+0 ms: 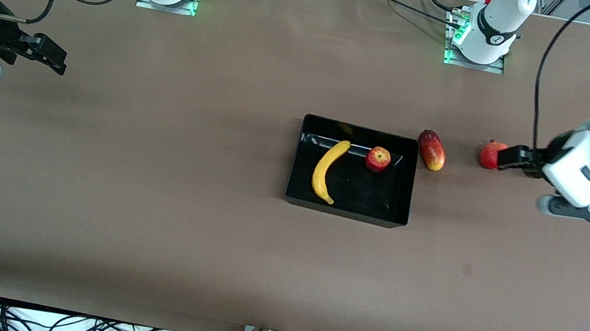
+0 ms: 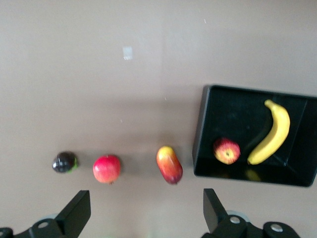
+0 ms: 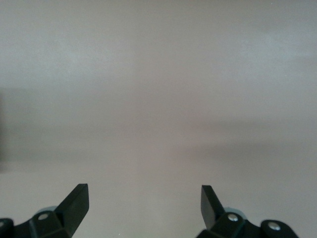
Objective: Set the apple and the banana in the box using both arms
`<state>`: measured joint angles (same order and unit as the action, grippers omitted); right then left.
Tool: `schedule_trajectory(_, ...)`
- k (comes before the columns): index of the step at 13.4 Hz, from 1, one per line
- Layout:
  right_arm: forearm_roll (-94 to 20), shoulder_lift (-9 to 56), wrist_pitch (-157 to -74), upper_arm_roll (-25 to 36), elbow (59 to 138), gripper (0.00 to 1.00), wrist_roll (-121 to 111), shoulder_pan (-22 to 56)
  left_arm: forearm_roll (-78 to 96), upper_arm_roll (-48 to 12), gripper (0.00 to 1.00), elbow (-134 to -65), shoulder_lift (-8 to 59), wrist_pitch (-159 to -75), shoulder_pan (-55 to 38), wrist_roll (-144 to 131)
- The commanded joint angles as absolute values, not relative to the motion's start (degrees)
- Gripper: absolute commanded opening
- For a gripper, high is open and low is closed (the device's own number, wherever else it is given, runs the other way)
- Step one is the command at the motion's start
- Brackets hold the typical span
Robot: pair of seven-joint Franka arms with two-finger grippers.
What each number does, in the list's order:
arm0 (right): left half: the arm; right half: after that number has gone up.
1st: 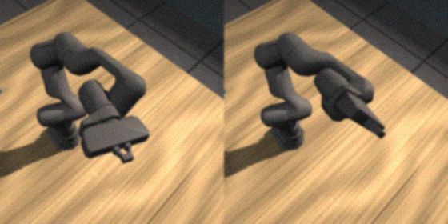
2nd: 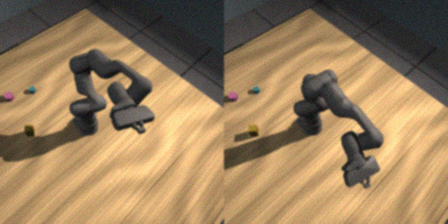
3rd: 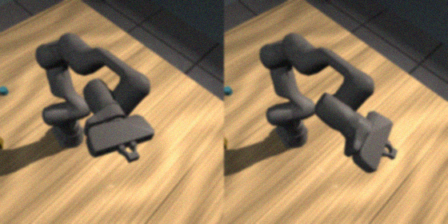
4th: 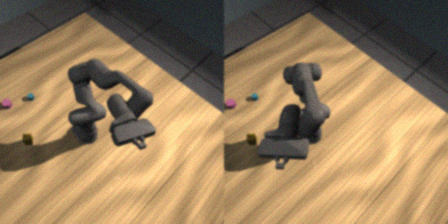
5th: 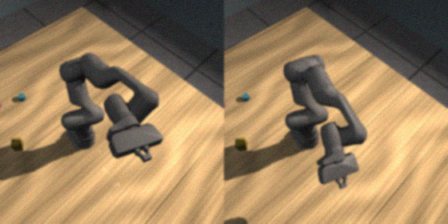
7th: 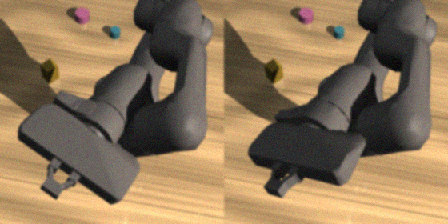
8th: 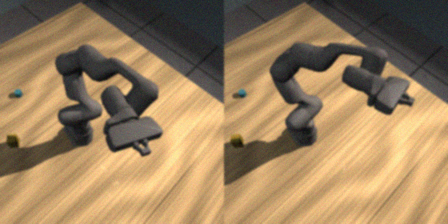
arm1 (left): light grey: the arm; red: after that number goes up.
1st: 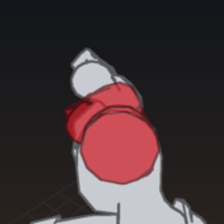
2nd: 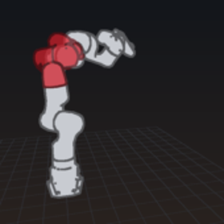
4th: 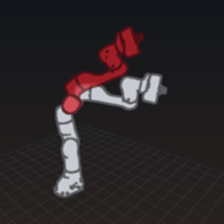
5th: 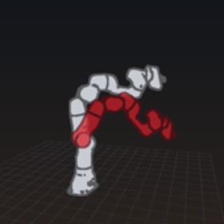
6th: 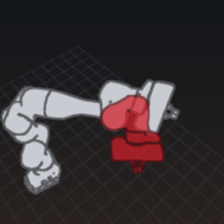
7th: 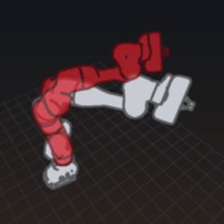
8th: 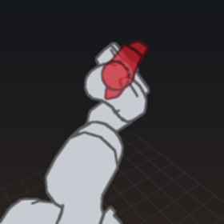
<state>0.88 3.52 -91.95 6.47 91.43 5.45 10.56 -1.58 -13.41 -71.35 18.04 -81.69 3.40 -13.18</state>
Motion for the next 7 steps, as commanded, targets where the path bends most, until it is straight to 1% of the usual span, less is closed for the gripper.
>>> schedule_trajectory(1, 1.49, 3.69, -92.11, 5.98, 90.88, 1.00, 5.36, 9.93, 2.46, -5.82, 1.00, -92.33, 1.62, -93.40, 2.55, -3.63)
schedule_trajectory(2, 1.49, 3.69, -92.02, 5.98, 90.88, 1.00, 5.36, 9.93, 1.94, -4.58, 1.00, -94.46, 0.19, -94.38, 1.07, -2.73)
schedule_trajectory(3, 1.49, 3.60, -92.02, 5.98, 90.88, 1.00, 5.36, 10.02, 1.76, -2.05, 1.00, -94.83, 0.09, -94.31, -0.60, -2.55)
schedule_trajectory(7, 1.49, 3.69, -92.02, 5.98, 90.97, 1.00, 5.36, 9.93, 1.49, -1.14, 1.00, -94.57, 1.23, -93.87, -0.97, -2.64)
